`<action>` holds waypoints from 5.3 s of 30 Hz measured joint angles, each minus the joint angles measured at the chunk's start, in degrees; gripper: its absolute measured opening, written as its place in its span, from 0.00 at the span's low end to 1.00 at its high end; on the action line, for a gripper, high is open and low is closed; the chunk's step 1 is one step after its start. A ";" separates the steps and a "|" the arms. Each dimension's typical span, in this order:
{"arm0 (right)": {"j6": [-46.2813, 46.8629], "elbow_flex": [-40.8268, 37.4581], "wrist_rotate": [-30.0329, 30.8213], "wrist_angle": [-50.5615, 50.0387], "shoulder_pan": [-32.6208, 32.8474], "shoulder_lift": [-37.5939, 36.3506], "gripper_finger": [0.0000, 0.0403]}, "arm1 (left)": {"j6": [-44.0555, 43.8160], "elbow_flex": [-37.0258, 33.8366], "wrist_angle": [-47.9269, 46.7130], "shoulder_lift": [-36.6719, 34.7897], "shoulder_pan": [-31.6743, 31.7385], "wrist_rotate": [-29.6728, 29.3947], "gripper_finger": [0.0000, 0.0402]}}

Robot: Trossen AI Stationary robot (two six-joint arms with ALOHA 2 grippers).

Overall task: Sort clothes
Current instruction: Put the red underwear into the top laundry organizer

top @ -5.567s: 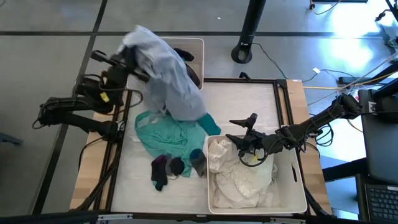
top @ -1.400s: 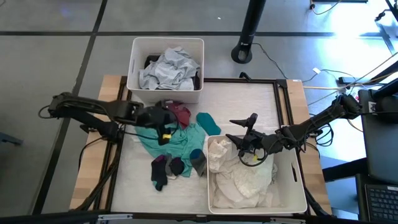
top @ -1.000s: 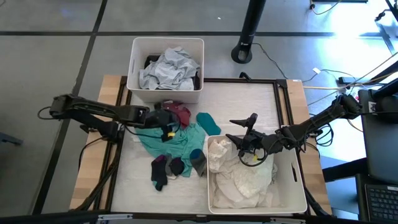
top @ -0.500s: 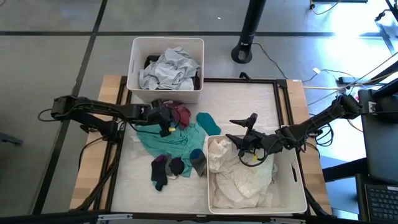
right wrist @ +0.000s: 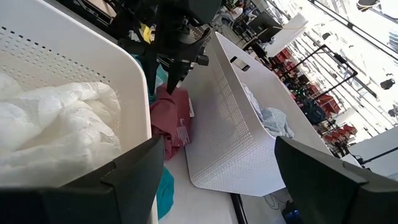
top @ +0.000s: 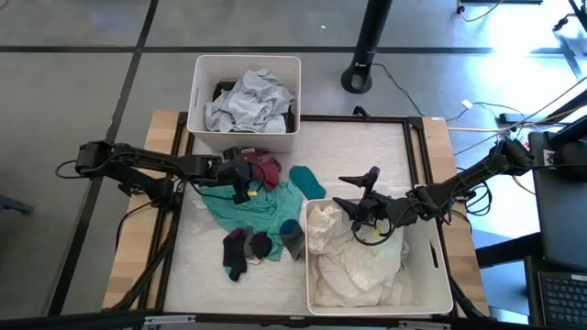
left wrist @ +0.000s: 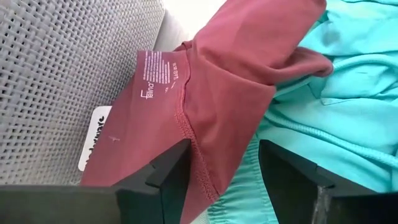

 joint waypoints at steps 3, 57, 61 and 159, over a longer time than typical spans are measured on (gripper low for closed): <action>0.00 0.00 0.01 0.00 0.00 0.00 0.77 | -0.59 0.00 0.00 0.00 0.00 0.01 0.44; 0.22 0.00 -0.11 -0.42 0.00 -0.02 0.77 | -2.56 18.08 -12.00 -2.25 -3.30 -2.95 0.24; 0.26 0.00 -0.13 -0.44 0.00 -0.01 0.77 | -3.19 14.45 -11.98 -1.80 -3.17 -2.95 0.34; -0.68 -0.03 0.92 0.70 0.00 0.00 0.77 | 14.34 33.96 -10.32 -6.80 29.52 -11.39 0.52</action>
